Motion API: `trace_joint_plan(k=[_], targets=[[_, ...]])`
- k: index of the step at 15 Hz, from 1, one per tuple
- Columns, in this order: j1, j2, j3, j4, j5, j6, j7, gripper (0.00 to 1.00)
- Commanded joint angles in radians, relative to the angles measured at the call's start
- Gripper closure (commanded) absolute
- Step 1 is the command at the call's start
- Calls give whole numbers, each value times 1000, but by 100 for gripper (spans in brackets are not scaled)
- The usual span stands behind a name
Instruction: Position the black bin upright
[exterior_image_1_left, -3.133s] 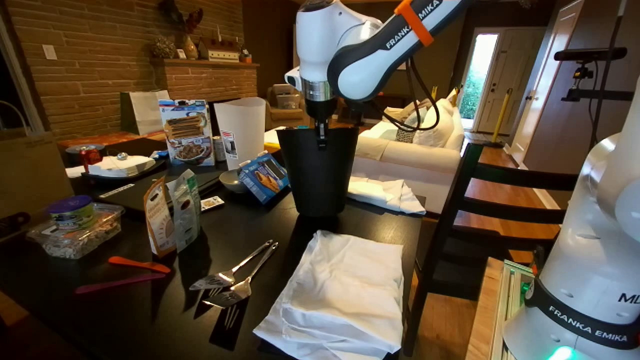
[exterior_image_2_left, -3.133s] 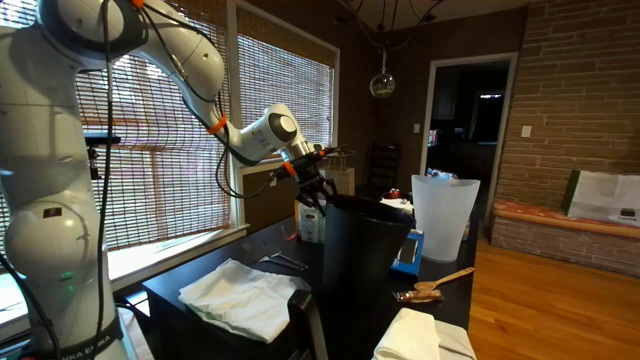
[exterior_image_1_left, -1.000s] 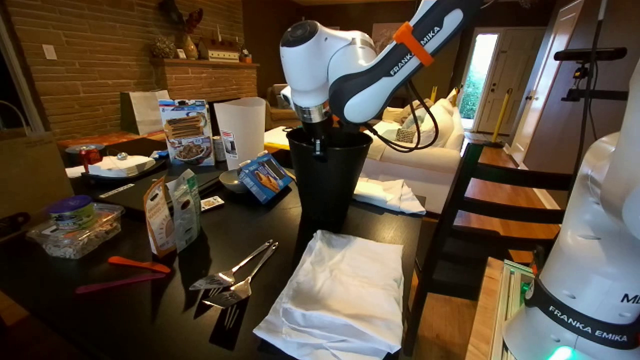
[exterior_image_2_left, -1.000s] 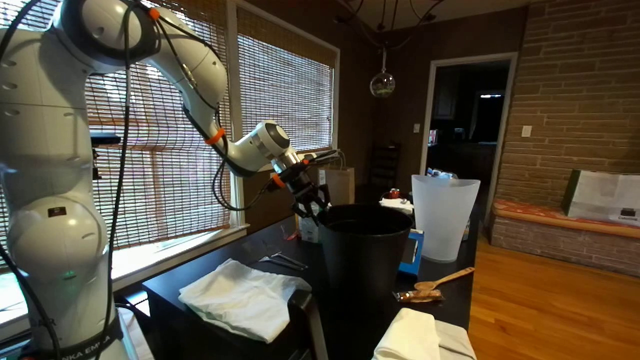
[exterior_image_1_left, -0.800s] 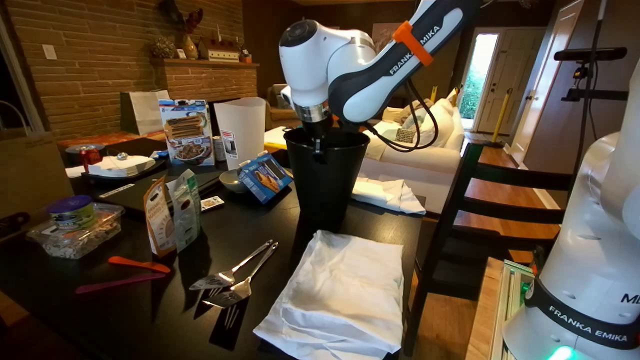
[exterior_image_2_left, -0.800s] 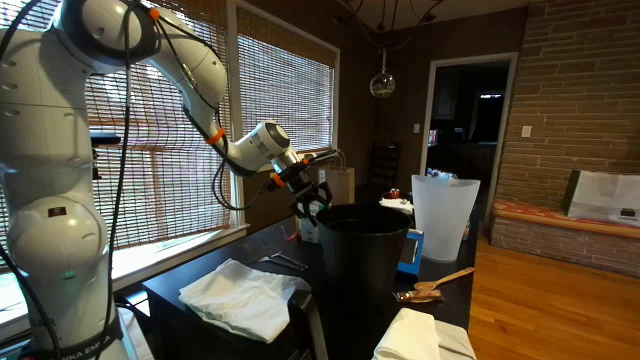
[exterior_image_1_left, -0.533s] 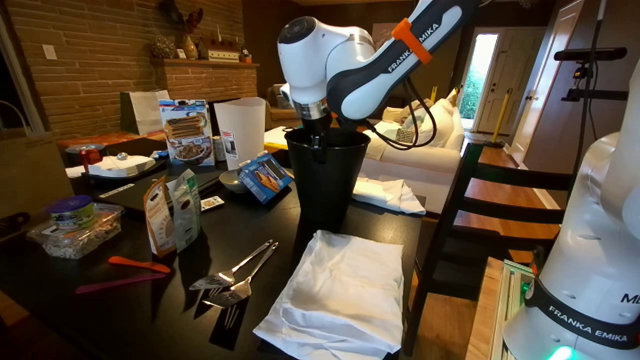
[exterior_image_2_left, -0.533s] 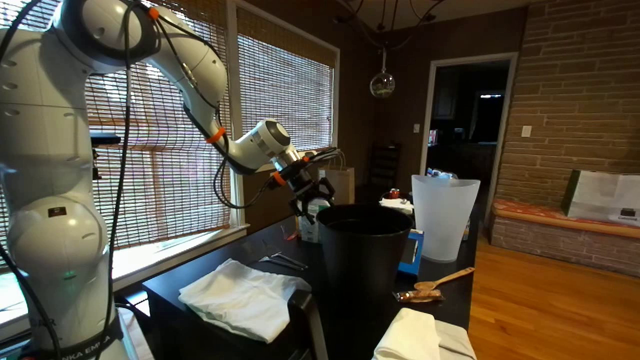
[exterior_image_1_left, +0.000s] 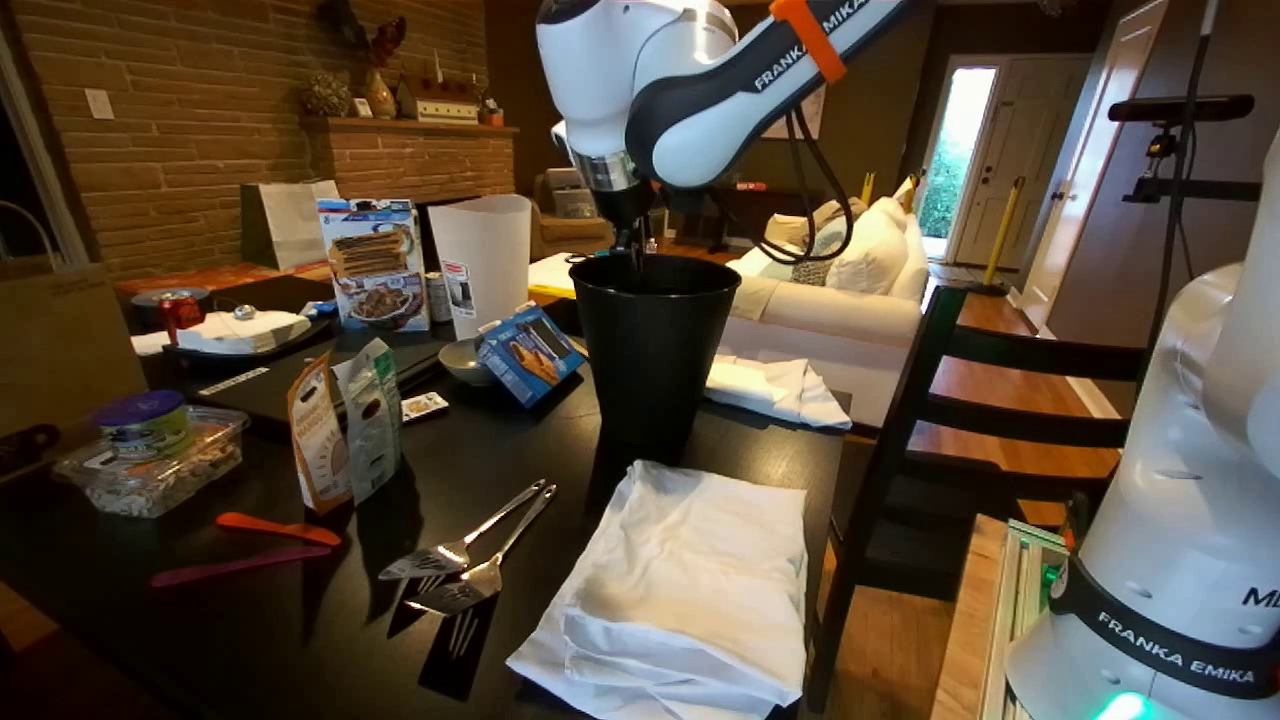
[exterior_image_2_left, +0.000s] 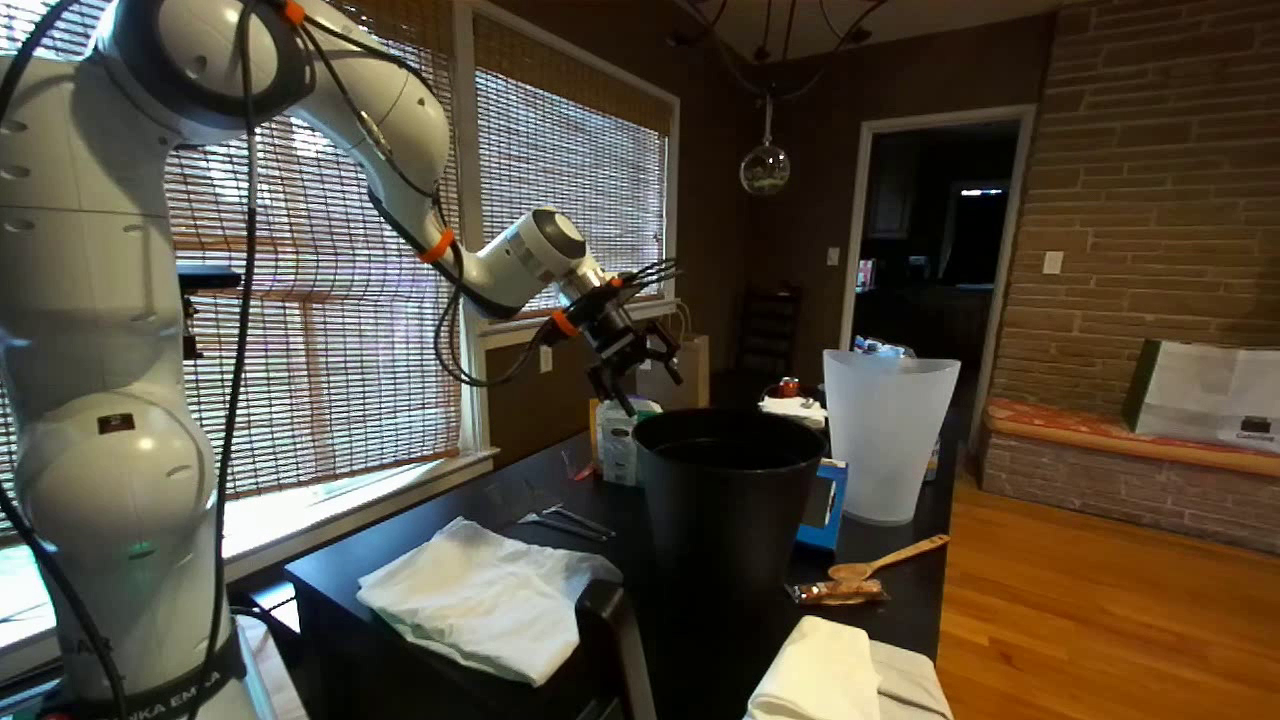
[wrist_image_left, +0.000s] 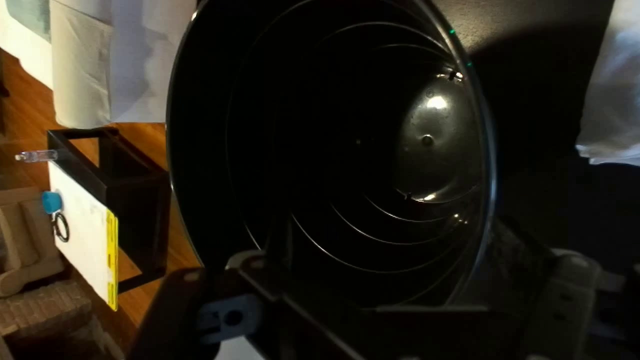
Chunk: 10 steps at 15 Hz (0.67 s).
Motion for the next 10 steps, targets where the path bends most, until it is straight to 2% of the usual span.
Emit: trace_joint_plan(k=[1,7,10], targets=[[3,-24,5,76,94,-103,-73,0],[-12,-54,-10,235,282,-248,-111,0],[-30,-71,-26,308,318,-247,-90,0]])
